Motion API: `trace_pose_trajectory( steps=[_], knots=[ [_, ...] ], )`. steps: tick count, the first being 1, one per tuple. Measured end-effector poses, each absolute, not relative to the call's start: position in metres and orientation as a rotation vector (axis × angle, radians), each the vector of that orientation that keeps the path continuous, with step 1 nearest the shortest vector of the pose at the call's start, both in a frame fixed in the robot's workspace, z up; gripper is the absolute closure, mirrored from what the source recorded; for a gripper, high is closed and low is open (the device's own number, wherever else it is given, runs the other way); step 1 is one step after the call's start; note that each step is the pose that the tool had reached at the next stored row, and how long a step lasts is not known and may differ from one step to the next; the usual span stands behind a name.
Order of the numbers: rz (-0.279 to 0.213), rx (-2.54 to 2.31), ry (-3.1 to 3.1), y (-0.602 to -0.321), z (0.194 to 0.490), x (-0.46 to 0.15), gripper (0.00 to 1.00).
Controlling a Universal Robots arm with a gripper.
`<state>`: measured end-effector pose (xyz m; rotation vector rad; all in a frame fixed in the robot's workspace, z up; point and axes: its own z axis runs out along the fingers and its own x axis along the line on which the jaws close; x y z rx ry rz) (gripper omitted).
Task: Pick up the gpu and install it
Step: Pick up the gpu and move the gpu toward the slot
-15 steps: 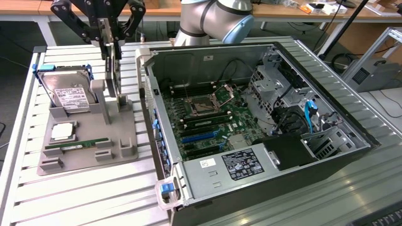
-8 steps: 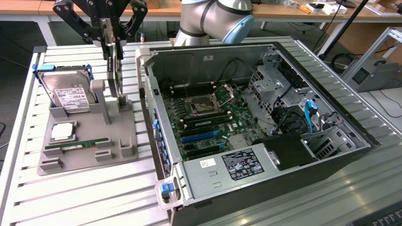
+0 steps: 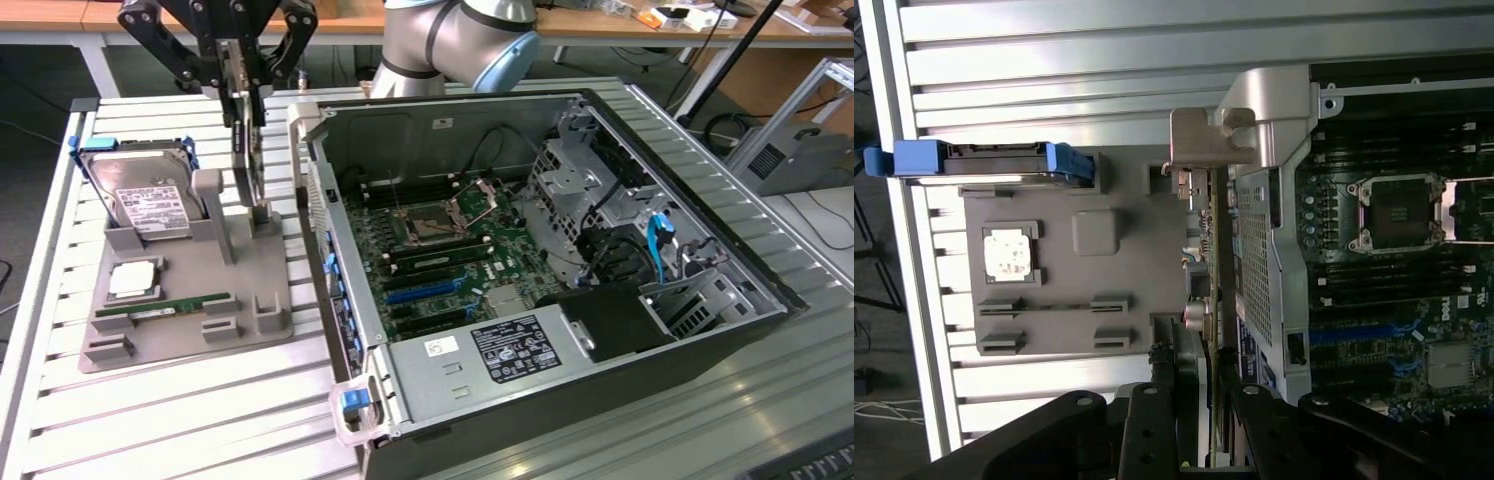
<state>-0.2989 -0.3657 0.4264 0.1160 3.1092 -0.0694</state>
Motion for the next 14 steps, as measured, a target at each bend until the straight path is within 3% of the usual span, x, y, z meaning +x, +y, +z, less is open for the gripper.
trace_pose_trajectory(
  steps=[14],
  knots=[
    [-0.069,0.116,3.109,-0.3668,0.4264,-0.2915,0.73]
  ],
)
